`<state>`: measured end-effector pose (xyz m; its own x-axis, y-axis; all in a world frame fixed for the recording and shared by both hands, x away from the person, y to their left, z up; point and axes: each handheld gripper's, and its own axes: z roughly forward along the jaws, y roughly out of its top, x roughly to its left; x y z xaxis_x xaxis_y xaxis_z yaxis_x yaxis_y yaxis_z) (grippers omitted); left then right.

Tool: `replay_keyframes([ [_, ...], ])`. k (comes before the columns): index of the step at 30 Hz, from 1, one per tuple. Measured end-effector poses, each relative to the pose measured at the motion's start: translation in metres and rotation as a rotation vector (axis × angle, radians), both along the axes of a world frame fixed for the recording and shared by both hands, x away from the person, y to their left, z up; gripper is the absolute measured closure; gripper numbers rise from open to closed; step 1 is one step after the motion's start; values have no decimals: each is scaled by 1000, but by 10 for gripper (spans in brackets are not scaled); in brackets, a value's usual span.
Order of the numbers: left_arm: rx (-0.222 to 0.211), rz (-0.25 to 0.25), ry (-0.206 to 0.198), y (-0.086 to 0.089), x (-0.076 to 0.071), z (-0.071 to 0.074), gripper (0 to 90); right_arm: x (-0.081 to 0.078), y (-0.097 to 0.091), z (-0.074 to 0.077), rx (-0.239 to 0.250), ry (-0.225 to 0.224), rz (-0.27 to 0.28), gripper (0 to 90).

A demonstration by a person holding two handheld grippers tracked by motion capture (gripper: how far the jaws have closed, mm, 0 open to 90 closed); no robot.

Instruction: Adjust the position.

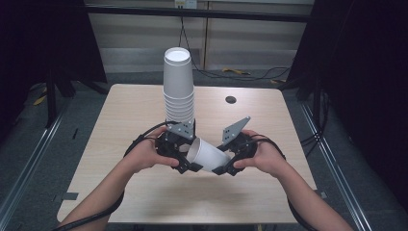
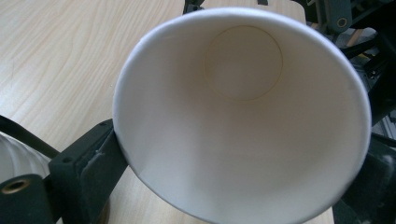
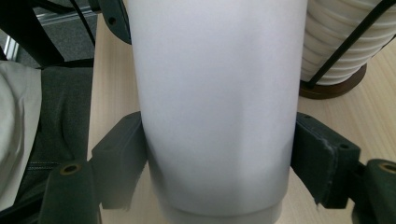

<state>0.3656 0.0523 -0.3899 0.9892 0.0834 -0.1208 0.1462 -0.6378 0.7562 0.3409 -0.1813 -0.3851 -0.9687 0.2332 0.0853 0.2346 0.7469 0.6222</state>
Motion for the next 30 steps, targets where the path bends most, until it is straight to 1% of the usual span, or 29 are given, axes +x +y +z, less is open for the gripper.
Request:
replay_keyframes([
  [5, 3, 3, 2, 0, 0, 0, 70, 0, 0, -1, 0, -7, 3, 240],
  [7, -15, 9, 7, 0, -1, 0, 72, 0, 0, -1, -1, -7, 5, 239],
  [10, -20, 5, -1, 0, -1, 2, 73, 0, 0, -2, -4, -7, 10, 239],
  [16, -7, 1, -3, 0, -1, 3, 76, 0, 1, -2, -6, -7, 10, 239],
  [18, -12, 3, -2, 0, -2, 3, 82, 0, 1, -2, -6, -9, 12, 240],
  [20, 1, -2, -5, -1, -2, 4, 92, 0, 1, -2, -12, -14, 17, 242],
  [22, 0, 0, -10, -1, -2, 4, 96, 0, 1, -2, -14, -14, 20, 243],
  [23, 8, 3, -7, -1, -2, 4, 100, 0, 2, -2, -15, -18, 19, 243],
  [25, 32, 1, -25, -1, -3, 6, 109, 0, 2, -4, -11, -24, 16, 241],
  [29, 48, 3, -22, -2, -4, 8, 118, 0, 3, -6, -7, -19, 13, 236],
  [30, 46, 5, -22, -3, -5, 9, 119, 0, 3, -7, -4, -16, 11, 233],
])
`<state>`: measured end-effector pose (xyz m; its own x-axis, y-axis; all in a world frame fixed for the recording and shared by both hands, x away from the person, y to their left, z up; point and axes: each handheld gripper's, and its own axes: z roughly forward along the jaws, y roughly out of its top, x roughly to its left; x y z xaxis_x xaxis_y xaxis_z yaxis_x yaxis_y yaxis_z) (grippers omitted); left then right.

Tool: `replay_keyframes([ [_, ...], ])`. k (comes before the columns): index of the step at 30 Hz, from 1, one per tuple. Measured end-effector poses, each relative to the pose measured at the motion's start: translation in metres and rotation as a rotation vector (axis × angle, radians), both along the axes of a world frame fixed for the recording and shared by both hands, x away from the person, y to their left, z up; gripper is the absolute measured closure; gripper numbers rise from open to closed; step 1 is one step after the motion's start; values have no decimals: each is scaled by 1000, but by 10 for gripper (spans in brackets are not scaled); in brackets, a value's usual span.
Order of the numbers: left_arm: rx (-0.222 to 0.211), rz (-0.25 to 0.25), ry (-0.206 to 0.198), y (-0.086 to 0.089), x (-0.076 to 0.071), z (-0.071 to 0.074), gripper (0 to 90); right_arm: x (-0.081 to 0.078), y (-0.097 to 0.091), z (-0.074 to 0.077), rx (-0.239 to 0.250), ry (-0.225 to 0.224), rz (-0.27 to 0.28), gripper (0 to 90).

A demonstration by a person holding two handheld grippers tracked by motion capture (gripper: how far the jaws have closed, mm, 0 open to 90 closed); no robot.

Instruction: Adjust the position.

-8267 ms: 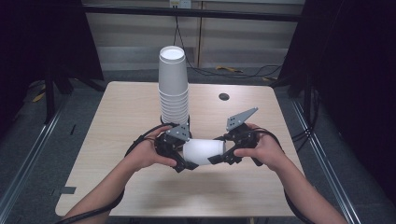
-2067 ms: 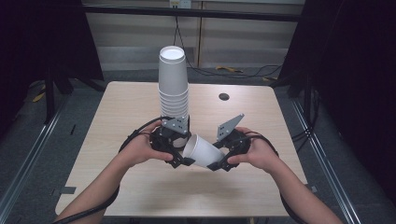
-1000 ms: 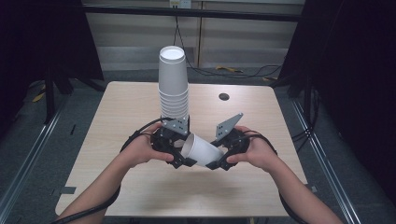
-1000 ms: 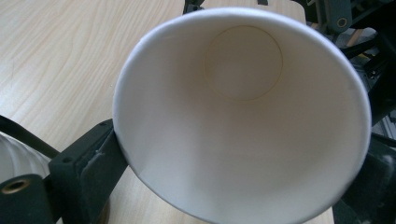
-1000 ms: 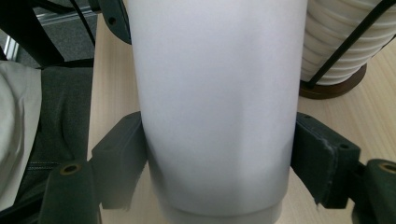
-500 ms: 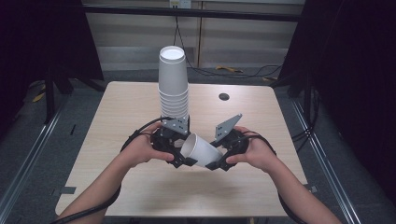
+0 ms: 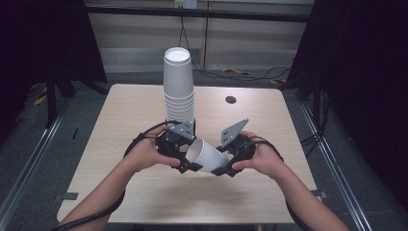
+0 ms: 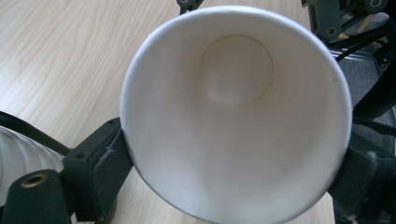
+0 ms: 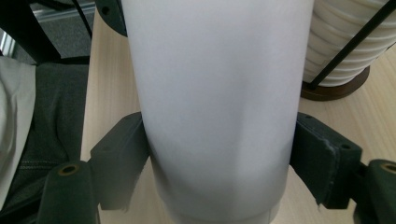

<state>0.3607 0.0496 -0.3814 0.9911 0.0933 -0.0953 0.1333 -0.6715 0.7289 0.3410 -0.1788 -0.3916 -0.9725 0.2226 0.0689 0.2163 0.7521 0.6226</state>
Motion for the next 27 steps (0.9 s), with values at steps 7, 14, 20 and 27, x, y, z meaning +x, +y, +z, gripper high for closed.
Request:
replay_keyframes([
  [7, 2, 8, -11, 1, -1, 4, 126, 0, -2, 0, 28, 18, -43, 206],
  [14, 19, 16, -9, 2, 1, 6, 126, -1, -5, -2, 43, 32, -79, 200],
  [20, 27, 22, -12, 4, 1, 8, 125, 0, -9, -5, 48, 33, -93, 192],
  [27, 53, 33, -11, 7, 1, 10, 125, -2, -13, -6, 50, 34, -111, 193],
])
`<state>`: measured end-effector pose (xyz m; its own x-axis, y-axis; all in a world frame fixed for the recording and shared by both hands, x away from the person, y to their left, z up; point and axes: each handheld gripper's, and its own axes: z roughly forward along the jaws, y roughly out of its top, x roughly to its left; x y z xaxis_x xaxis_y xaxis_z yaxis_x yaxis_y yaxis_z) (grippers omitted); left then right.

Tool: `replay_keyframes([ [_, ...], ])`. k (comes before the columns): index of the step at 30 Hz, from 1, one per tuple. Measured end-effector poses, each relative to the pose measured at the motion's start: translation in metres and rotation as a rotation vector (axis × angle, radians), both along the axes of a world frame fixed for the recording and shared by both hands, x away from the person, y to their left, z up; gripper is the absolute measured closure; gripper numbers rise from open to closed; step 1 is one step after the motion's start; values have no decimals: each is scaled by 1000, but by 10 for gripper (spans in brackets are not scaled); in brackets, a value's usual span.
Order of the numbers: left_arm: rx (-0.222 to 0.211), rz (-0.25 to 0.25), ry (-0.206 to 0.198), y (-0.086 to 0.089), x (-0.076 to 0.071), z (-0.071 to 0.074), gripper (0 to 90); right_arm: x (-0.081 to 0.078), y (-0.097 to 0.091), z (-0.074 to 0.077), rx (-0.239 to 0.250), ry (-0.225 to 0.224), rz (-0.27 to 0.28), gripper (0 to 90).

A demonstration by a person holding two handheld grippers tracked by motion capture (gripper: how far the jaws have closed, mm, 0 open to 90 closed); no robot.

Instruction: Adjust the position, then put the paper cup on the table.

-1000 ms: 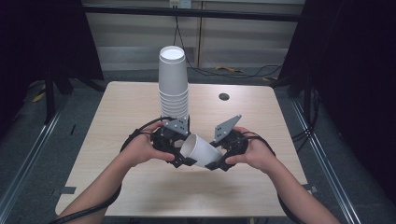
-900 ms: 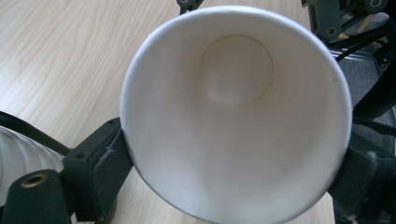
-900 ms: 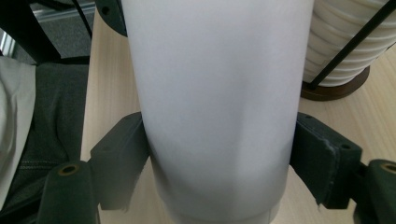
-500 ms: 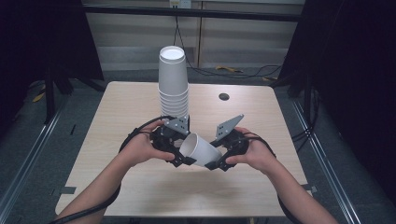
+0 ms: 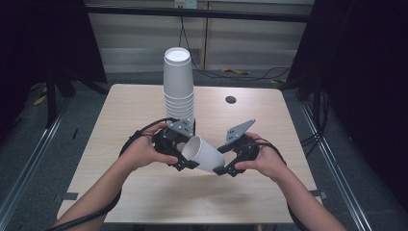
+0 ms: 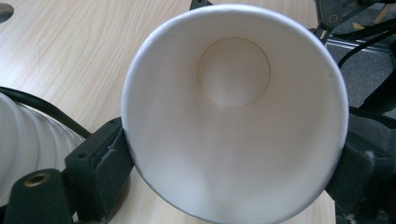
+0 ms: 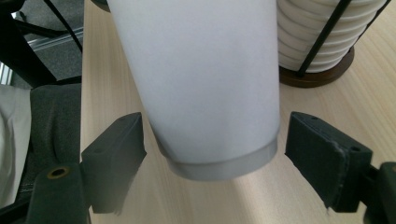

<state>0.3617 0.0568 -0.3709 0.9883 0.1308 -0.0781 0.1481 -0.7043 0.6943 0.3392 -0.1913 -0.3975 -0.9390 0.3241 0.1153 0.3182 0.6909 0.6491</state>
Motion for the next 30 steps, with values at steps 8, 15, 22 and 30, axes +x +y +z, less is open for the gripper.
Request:
replay_keyframes([
  [8, 27, 9, -5, 5, 1, 1, 125, -1, -5, -4, 10, -9, -35, 186],
  [15, 48, 16, -9, 9, 0, -1, 125, -1, -14, -9, 28, -12, -63, 185],
  [22, 68, 32, -7, 16, -1, -1, 125, -1, -19, -19, 7, -15, -111, 185],
  [30, 114, 47, 0, 26, -1, -2, 124, -3, -29, -35, -13, -35, -163, 185],
])
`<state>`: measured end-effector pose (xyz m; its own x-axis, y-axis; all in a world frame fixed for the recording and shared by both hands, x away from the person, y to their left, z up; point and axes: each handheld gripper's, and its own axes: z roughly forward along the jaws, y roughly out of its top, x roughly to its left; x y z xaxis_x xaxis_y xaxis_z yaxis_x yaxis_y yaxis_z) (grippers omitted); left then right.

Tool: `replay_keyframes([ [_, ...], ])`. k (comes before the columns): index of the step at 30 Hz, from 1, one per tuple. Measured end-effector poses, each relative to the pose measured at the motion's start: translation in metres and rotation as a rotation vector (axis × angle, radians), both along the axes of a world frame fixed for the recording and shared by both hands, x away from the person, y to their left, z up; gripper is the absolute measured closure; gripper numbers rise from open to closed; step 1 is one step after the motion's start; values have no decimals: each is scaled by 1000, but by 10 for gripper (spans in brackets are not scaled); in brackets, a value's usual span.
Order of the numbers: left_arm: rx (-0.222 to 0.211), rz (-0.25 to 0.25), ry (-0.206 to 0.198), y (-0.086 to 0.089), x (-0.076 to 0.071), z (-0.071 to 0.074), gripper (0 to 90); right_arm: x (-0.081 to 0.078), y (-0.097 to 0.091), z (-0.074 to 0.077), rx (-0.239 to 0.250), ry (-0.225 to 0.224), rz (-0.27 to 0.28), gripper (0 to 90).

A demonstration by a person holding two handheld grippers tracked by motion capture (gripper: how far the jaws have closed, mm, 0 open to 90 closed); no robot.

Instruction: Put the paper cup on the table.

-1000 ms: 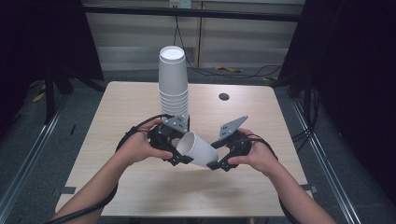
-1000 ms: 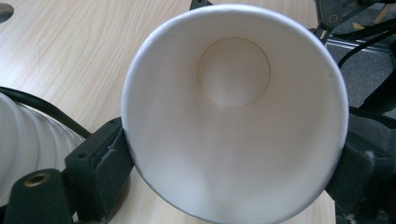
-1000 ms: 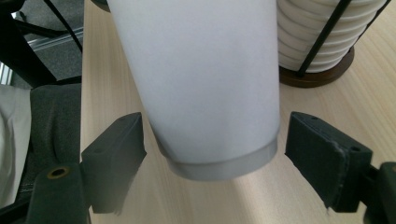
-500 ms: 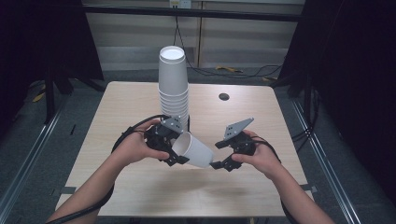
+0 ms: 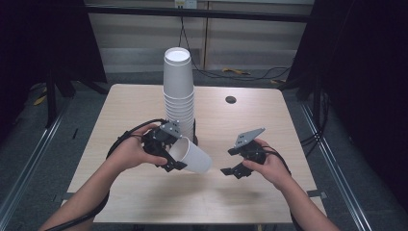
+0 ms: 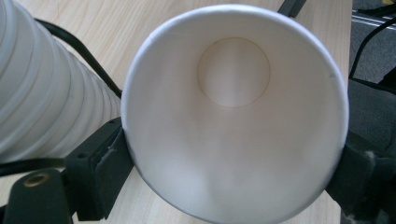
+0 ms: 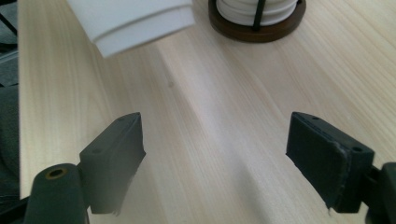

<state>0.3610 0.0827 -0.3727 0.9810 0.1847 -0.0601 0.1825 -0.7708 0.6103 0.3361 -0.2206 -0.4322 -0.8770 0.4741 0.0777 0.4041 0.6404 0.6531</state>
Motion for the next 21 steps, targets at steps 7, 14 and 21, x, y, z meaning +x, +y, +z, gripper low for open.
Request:
replay_keyframes([
  [7, 33, 18, -8, 9, -1, -3, 123, -5, -4, -15, 2, -33, -47, 185],
  [14, 48, 25, -10, 17, 0, -4, 123, -7, -10, -28, -13, -39, -72, 185],
  [21, 75, 28, -2, 22, 0, -8, 122, -10, -15, -40, -19, -44, -94, 185],
])
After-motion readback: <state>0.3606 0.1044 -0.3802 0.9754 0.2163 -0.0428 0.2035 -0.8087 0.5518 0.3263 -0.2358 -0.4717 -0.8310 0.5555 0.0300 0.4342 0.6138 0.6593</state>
